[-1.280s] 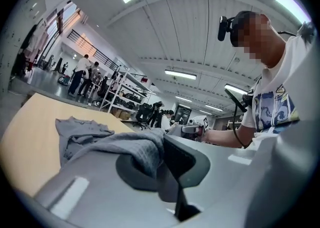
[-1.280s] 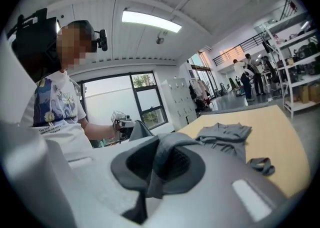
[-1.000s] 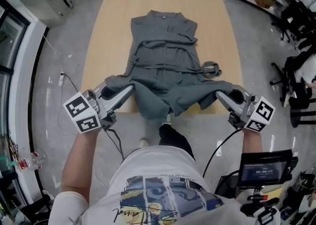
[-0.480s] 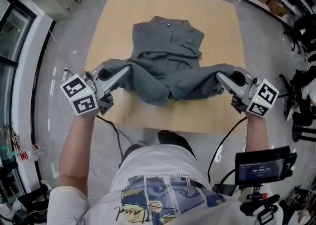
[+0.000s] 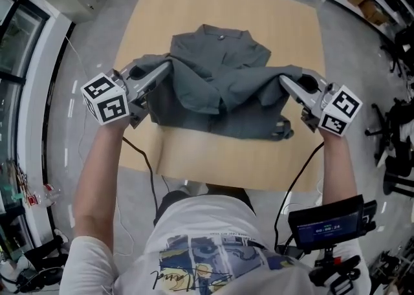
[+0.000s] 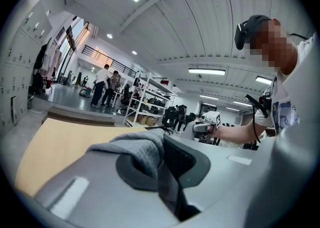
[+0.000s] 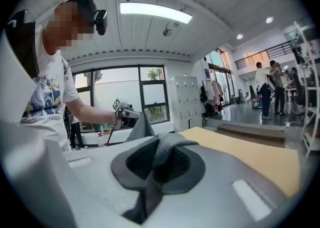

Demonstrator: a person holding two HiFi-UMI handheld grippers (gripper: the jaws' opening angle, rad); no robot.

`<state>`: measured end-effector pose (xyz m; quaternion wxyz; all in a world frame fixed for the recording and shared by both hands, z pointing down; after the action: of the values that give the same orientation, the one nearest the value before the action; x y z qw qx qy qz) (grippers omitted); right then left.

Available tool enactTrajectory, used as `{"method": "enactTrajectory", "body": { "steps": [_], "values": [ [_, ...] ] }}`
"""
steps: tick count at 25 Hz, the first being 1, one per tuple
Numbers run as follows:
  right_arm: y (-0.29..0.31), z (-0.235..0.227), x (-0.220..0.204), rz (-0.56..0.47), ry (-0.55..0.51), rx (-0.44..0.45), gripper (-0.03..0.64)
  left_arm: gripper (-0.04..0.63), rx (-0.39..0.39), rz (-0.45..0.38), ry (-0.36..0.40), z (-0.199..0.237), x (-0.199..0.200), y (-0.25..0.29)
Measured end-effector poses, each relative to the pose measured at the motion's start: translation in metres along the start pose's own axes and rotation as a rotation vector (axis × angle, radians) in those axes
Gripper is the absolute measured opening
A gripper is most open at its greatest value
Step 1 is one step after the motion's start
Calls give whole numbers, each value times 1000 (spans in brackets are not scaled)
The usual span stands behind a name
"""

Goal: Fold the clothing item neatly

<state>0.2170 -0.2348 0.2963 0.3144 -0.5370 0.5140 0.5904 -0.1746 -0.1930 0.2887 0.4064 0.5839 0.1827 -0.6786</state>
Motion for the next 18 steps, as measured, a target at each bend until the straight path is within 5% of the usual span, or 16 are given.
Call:
{"method": "enactTrajectory", "body": {
  "steps": [7, 18],
  "values": [
    [41, -95, -34, 23, 61, -47, 18, 23, 48, 52, -53, 82, -14, 69],
    [82, -176, -100, 64, 203, -140, 18, 23, 149, 140, -144, 164, -58, 121]
  ]
}}
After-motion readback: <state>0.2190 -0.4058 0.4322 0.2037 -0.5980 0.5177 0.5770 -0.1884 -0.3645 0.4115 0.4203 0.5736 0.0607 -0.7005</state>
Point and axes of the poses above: the fingertips, and each gripper's own axes: y forward along the fingers, z to its left, x out of its top, the point moved 8 cm from there along -y, backward along the fingers, and after that the axes turned 4 degrees about z, right-handed, at the moved point
